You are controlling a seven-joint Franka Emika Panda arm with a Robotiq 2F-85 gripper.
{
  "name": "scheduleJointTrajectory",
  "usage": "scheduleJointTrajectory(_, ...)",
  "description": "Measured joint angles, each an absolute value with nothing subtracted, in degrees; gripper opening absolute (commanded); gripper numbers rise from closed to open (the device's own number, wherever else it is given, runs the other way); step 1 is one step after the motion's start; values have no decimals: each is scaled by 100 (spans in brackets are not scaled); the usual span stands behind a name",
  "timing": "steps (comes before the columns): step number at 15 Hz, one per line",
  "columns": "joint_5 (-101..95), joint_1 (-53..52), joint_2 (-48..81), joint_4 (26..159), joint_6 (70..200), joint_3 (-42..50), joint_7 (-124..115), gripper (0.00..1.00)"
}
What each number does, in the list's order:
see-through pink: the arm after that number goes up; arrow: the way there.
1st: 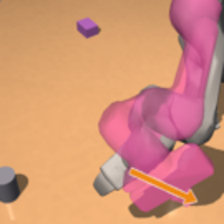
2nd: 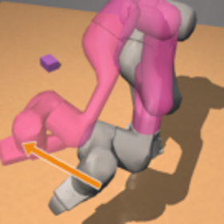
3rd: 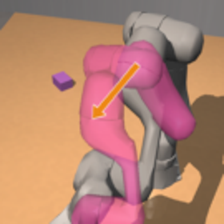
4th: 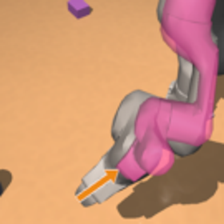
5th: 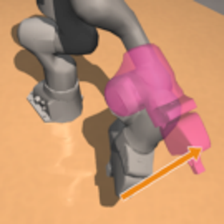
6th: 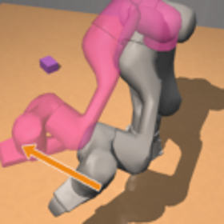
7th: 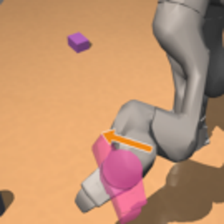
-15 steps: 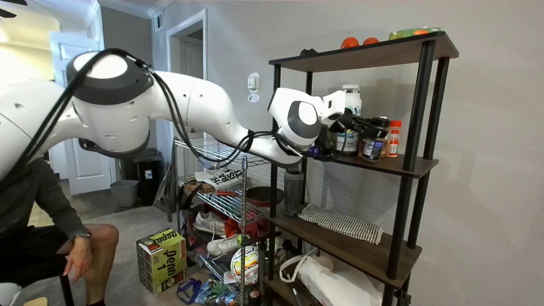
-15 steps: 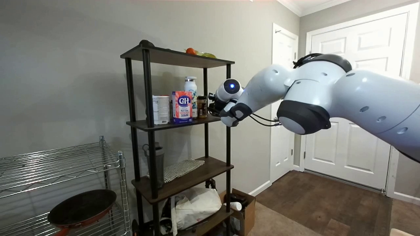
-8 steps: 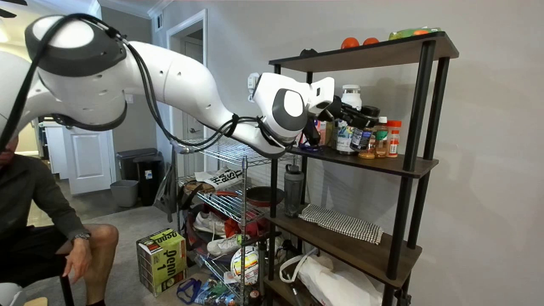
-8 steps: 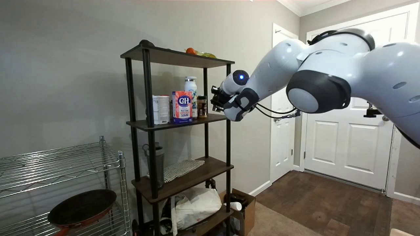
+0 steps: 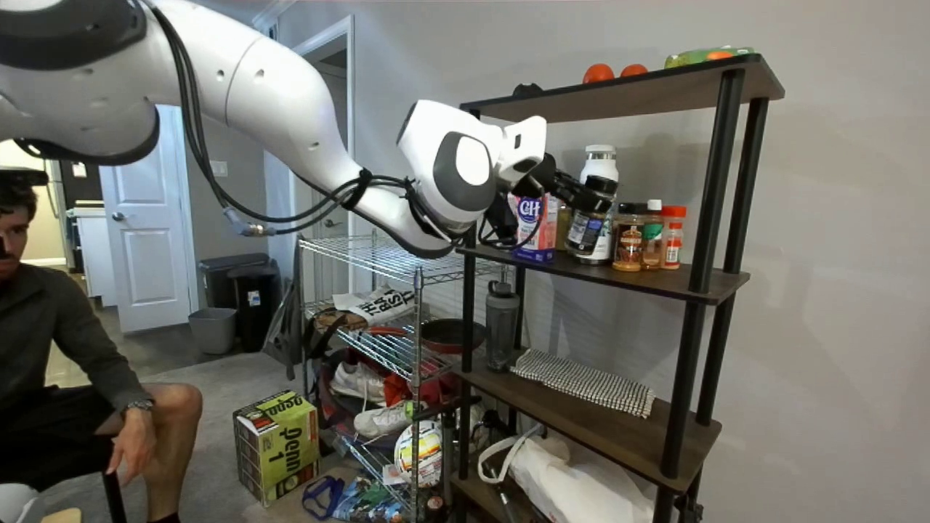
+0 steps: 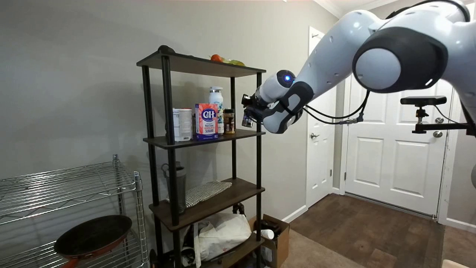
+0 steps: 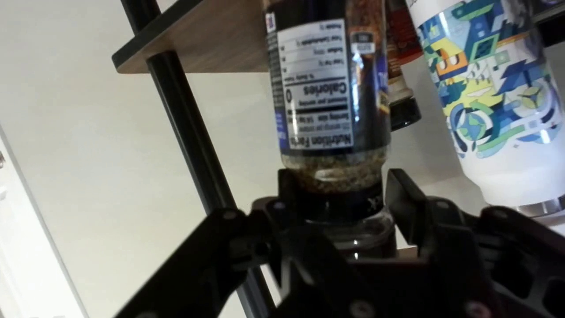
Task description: Move the small bottle on the top shelf to the left
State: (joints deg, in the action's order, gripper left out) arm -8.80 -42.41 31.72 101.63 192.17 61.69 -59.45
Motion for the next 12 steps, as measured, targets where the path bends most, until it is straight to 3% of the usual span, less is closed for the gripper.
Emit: scheduleJointTrajectory(12, -1266, -5589, 2829, 10501, 19355, 6451, -5763, 29)
